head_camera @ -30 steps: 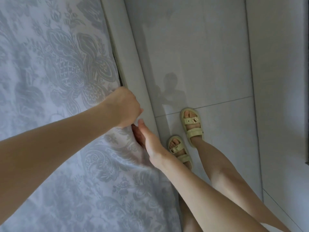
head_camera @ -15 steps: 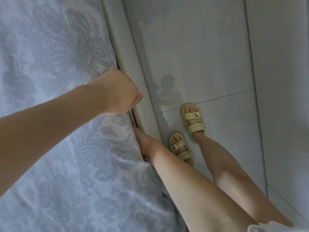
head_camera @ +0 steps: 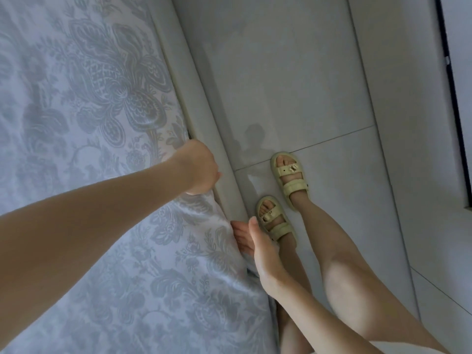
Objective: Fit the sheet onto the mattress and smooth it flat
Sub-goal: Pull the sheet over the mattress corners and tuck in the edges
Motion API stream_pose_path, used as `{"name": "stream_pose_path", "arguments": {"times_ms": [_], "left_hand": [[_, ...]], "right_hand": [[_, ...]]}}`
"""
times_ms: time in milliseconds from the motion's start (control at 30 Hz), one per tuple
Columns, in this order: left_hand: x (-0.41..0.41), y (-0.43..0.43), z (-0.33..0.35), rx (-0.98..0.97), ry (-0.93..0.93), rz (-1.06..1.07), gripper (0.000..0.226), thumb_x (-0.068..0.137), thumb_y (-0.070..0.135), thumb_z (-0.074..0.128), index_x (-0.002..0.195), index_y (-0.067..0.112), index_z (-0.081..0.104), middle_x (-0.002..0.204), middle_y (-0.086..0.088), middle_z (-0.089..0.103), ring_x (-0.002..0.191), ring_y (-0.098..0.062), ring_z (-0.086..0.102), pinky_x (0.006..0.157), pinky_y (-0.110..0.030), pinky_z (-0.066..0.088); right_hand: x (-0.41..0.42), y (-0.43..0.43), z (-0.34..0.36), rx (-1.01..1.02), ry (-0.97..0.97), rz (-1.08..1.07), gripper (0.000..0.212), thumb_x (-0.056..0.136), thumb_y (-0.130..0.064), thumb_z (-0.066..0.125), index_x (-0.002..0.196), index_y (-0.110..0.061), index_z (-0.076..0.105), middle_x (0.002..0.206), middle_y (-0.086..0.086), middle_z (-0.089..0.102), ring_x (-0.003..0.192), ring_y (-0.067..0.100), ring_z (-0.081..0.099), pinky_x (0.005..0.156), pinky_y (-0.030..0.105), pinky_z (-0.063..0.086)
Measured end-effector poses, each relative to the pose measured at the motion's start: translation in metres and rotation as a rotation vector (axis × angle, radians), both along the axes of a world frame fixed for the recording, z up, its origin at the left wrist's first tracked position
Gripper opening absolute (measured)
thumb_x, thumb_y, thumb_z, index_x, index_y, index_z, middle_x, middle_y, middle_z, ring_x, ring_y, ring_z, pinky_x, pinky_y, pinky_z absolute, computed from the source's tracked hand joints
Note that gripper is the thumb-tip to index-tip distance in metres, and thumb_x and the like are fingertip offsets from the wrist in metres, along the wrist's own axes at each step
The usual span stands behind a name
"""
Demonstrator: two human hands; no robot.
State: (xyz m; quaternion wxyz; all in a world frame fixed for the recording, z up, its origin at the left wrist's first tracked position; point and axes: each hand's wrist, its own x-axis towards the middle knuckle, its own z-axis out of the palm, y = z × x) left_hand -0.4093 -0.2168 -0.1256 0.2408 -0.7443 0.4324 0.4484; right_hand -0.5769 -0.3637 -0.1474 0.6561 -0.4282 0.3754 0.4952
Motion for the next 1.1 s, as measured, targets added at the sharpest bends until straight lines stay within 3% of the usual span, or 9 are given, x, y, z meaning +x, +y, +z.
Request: {"name": "stream_pose_path", "arguments": {"times_ms": [133, 200, 267, 400, 567, 800, 900, 967, 1100], "left_hand": [[-0.002, -0.006, -0.002, 0.079, -0.014, 0.066, 0.044, 0.104, 0.028, 0.018, 0.118, 0.019, 0.058, 0.101, 0.001, 0.063, 0.099, -0.023, 0.059, 0.077, -0.030, 0.041], [-0.003, -0.005, 0.002, 0.039, -0.023, 0.118, 0.048, 0.104, 0.032, 0.014, 0.102, 0.024, 0.061, 0.082, -0.001, 0.061, 0.090, -0.023, 0.061, 0.080, -0.031, 0.045], [-0.009, 0.001, 0.007, -0.098, -0.043, 0.211, 0.054, 0.102, 0.038, 0.009, 0.077, 0.021, 0.055, 0.066, 0.001, 0.053, 0.075, -0.019, 0.053, 0.080, -0.032, 0.047], [-0.052, 0.000, 0.012, -0.490, -0.043, 0.309, 0.075, 0.090, 0.046, -0.005, 0.075, 0.018, 0.064, 0.074, 0.005, 0.062, 0.074, -0.015, 0.046, 0.076, -0.033, 0.045], [-0.111, -0.006, -0.010, -0.399, 0.072, 0.194, 0.080, 0.087, 0.045, -0.007, 0.089, 0.024, 0.070, 0.082, 0.006, 0.068, 0.085, -0.017, 0.058, 0.086, -0.037, 0.044], [-0.131, -0.038, -0.009, -0.214, 0.057, 0.123, 0.056, 0.103, 0.036, 0.017, 0.079, 0.016, 0.064, 0.078, 0.001, 0.066, 0.075, -0.019, 0.056, 0.073, -0.030, 0.039], [-0.133, -0.049, -0.009, -0.056, 0.065, 0.152, 0.046, 0.104, 0.032, 0.017, 0.072, 0.026, 0.050, 0.065, 0.002, 0.053, 0.073, -0.020, 0.055, 0.070, -0.030, 0.038], [-0.131, -0.055, -0.009, 0.012, 0.059, 0.209, 0.053, 0.104, 0.033, 0.014, 0.063, 0.018, 0.046, 0.058, 0.002, 0.043, 0.072, -0.020, 0.052, 0.069, -0.030, 0.037], [-0.131, -0.061, -0.004, 0.061, -0.015, 0.295, 0.055, 0.103, 0.035, 0.014, 0.060, 0.014, 0.042, 0.061, 0.000, 0.044, 0.072, -0.021, 0.048, 0.069, -0.030, 0.036]], "right_hand": [[-0.013, 0.017, -0.002, 0.203, 0.131, 0.030, 0.051, 0.095, -0.059, 0.025, 0.118, -0.032, 0.062, 0.111, -0.008, 0.070, 0.103, 0.007, 0.065, 0.083, 0.022, 0.051], [-0.005, 0.028, -0.015, 0.264, 0.155, 0.101, 0.056, 0.090, -0.068, 0.027, 0.120, -0.035, 0.061, 0.116, -0.003, 0.067, 0.107, 0.014, 0.063, 0.092, 0.030, 0.050], [0.003, 0.037, -0.033, 0.326, 0.181, 0.126, 0.065, 0.084, -0.077, 0.027, 0.122, -0.036, 0.059, 0.127, 0.001, 0.061, 0.117, 0.018, 0.057, 0.104, 0.039, 0.043], [-0.004, 0.041, -0.054, 0.406, 0.215, 0.124, 0.083, 0.073, -0.086, 0.035, 0.133, -0.032, 0.053, 0.136, 0.002, 0.055, 0.128, 0.022, 0.049, 0.112, 0.045, 0.032], [-0.055, 0.004, -0.043, 0.357, 0.309, 0.205, 0.085, 0.075, -0.086, 0.028, 0.130, -0.028, 0.057, 0.126, 0.000, 0.063, 0.117, 0.017, 0.059, 0.102, 0.034, 0.045], [-0.067, -0.006, -0.038, 0.308, 0.253, 0.269, 0.077, 0.076, -0.084, 0.016, 0.123, -0.039, 0.055, 0.121, -0.007, 0.062, 0.111, 0.011, 0.058, 0.100, 0.029, 0.044], [-0.082, -0.026, -0.030, 0.206, 0.304, 0.112, 0.067, 0.093, -0.065, 0.014, 0.111, -0.024, 0.065, 0.106, 0.000, 0.069, 0.098, 0.014, 0.064, 0.087, 0.028, 0.051], [-0.098, -0.046, -0.027, 0.074, 0.236, 0.002, 0.065, 0.098, -0.055, 0.020, 0.113, -0.011, 0.065, 0.110, 0.005, 0.070, 0.100, 0.014, 0.066, 0.089, 0.026, 0.051], [-0.113, -0.056, -0.012, 0.129, 0.107, -0.191, 0.045, 0.101, -0.046, 0.023, 0.113, -0.024, 0.061, 0.129, 0.000, 0.061, 0.113, 0.007, 0.059, 0.103, 0.028, 0.041]]}}
